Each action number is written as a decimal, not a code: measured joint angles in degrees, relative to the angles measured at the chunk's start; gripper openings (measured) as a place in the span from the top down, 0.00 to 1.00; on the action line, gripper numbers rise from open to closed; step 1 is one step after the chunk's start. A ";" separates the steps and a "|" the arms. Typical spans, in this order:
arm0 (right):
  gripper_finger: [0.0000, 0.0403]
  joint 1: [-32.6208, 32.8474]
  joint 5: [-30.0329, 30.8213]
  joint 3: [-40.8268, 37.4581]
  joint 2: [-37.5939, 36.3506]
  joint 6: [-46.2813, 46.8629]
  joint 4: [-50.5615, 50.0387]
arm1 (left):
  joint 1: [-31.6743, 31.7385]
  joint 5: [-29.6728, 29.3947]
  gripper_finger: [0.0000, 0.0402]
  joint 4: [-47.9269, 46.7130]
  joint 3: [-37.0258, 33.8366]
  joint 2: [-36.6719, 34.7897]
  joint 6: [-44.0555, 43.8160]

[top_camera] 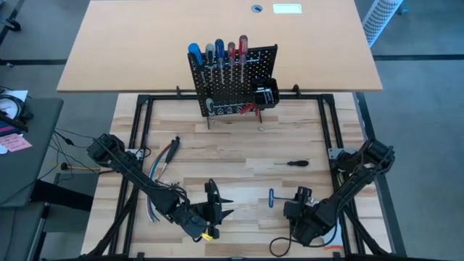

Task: Hang tools onto peg board
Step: Put the socket into the black bin on the pegboard

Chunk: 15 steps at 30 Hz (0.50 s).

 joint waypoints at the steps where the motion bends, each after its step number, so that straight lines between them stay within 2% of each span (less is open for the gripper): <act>1: 0.30 -0.34 -0.41 -0.38 -0.04 -0.08 0.54 | 0.00 0.00 0.66 -0.02 0.00 0.00 0.01; 6: 0.31 -1.89 -2.59 -3.17 -0.55 -3.01 5.33 | -0.02 0.00 0.66 -0.09 0.00 0.00 -0.40; 15: 0.31 -2.54 -3.55 -3.60 -1.40 -7.34 6.28 | -0.02 0.00 0.66 -0.46 0.00 0.00 -0.66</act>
